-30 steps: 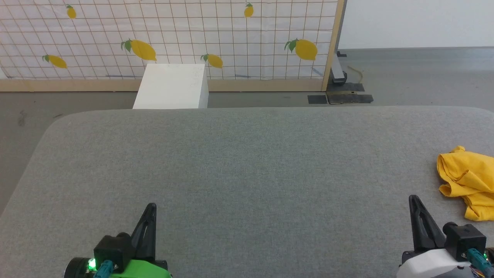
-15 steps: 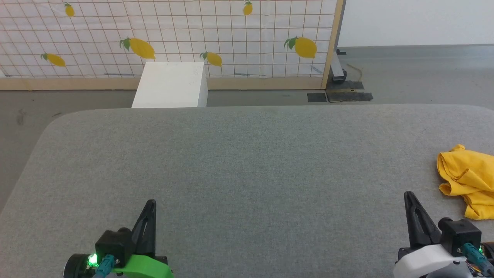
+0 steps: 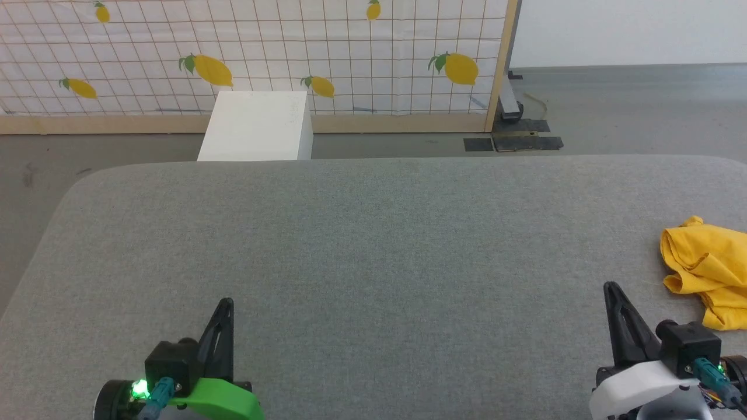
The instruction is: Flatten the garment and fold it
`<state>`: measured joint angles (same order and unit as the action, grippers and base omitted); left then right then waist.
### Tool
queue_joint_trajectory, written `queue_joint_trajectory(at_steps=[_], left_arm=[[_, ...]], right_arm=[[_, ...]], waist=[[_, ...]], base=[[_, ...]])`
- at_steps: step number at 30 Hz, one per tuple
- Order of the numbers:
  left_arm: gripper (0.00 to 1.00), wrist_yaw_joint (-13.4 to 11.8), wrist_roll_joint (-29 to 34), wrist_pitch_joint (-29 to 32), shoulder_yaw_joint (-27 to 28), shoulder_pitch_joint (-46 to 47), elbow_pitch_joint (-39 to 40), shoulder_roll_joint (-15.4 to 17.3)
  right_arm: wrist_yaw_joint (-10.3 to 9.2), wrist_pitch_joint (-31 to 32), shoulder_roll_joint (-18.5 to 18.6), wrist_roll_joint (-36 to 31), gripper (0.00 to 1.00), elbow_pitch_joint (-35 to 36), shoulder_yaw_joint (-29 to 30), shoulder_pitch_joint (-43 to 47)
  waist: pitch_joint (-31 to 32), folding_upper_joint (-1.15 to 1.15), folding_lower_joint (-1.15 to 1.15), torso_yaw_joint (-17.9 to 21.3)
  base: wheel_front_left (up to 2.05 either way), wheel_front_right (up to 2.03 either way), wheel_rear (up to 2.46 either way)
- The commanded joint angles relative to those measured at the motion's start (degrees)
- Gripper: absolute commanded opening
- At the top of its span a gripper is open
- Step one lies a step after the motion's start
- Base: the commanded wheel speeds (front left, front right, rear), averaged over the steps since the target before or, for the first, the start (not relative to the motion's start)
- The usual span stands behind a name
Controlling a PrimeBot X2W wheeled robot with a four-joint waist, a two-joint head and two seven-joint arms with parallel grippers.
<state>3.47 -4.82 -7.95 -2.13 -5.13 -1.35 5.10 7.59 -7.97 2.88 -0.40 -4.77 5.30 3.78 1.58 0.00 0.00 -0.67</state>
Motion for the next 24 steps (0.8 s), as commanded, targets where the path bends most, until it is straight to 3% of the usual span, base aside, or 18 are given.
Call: queue_joint_trajectory(at_steps=[1, 24], left_arm=[[0.00, -0.37, 0.65, 0.34, 0.32, 1.25, 0.21, -0.39], [0.00, -1.45, 2.10, 2.99, 0.95, 2.60, 0.61, -1.03]], right_arm=[[-0.05, 0.40, 0.00, 0.18, 0.00, 0.47, -0.35, -0.97], [-0.06, 3.03, 0.00, 0.26, 0.00, 1.97, -2.07, -1.95]], waist=[[-0.03, 0.00, 0.00, 0.02], [-0.57, 0.00, 0.00, 0.24]], base=[[0.00, 0.00, 0.00], [0.00, 0.00, 0.00]])
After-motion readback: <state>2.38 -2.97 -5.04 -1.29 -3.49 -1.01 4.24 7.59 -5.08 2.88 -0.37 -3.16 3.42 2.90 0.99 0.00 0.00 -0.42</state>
